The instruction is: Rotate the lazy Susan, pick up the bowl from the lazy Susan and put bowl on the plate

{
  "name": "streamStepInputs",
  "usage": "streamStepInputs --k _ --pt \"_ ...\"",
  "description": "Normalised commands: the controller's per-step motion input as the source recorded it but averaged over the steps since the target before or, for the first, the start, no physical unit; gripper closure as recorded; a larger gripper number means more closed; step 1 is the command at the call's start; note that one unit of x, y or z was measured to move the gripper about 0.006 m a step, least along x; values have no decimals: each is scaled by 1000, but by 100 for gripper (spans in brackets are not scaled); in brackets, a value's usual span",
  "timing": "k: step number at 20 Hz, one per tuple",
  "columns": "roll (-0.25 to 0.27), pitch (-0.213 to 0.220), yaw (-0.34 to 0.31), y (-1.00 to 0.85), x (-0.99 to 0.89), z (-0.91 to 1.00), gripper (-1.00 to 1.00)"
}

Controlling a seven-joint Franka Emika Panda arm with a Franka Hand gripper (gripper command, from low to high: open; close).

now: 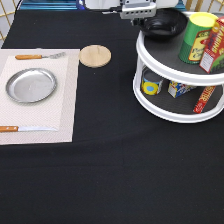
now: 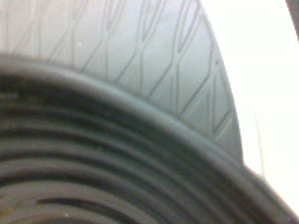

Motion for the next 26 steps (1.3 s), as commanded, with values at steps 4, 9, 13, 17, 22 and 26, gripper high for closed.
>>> streamStepInputs --k 4,9,13,17,22,26 --pt "10 69 0 -25 0 461 100" --pt "62 131 0 -299 73 791 100" --pt "49 111 -58 -699 314 574 100" --pt "16 26 -45 -789 459 183 100" --pt "2 -7 -71 -729 554 0 100" --pt "0 -16 -73 -739 561 0 100"
